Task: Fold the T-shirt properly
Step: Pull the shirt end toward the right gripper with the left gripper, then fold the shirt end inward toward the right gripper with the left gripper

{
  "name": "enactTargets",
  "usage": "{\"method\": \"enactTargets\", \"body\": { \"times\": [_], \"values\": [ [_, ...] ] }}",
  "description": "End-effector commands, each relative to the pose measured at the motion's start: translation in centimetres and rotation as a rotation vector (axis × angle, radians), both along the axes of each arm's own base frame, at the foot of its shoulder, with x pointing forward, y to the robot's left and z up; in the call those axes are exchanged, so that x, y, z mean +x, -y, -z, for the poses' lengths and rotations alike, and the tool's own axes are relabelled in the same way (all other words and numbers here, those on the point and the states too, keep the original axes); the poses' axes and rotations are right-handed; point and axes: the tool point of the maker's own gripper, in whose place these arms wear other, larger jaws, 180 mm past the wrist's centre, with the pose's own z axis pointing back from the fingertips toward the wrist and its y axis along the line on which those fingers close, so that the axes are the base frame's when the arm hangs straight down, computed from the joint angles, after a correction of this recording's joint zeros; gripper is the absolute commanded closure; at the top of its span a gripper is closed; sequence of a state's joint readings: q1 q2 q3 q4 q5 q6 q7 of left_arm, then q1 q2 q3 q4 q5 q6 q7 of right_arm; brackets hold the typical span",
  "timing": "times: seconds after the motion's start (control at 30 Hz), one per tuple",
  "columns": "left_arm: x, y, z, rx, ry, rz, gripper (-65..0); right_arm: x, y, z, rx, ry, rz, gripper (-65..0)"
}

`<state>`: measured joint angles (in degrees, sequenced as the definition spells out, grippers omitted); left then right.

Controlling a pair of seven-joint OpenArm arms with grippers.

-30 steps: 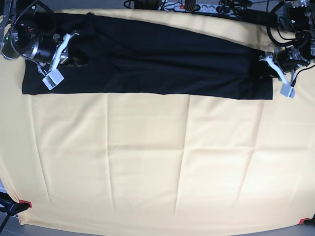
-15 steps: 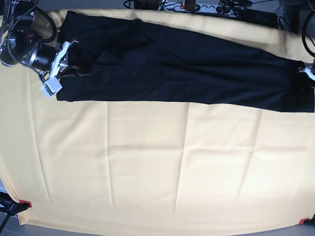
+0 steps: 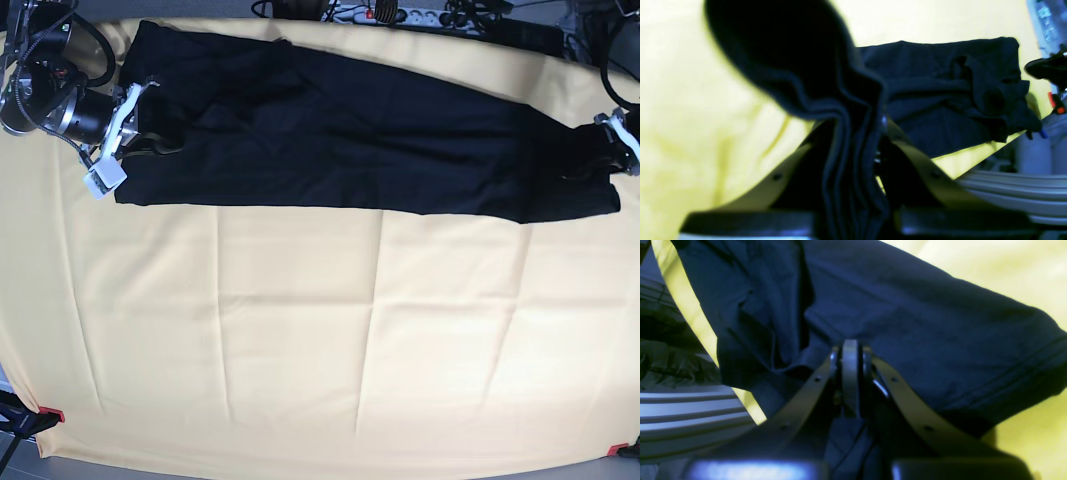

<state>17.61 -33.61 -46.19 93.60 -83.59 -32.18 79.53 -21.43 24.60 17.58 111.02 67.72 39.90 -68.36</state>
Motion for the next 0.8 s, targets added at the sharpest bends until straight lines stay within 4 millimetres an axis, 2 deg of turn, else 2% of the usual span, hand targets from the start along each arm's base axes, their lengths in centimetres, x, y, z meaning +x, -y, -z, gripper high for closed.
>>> {"method": "enactTargets", "body": {
  "times": [0.0, 0.3, 0.57, 0.77],
  "values": [
    [0.3, 0.3, -0.9, -0.004, 0.031, 0.016, 0.0, 0.5, 0.1, -1.0, 0.009, 0.036, -0.001, -4.5],
    [0.2, 5.7, 1.8, -0.165, 0.006, 0.062, 0.0, 0.5, 0.1, -1.0, 0.009, 0.035, -0.002, -4.5],
    [1.4, 11.2, 1.9, -0.267, 0.043, 0.159, 0.0, 0.4, 0.1, -0.9, 0.008, 0.032, -0.002, -4.5],
    [0.9, 15.3, 2.5, -0.339, 0.034, 0.244, 0.0, 0.4, 0.1, -0.9, 0.008, 0.032, -0.002, -4.5]
  ]
}}
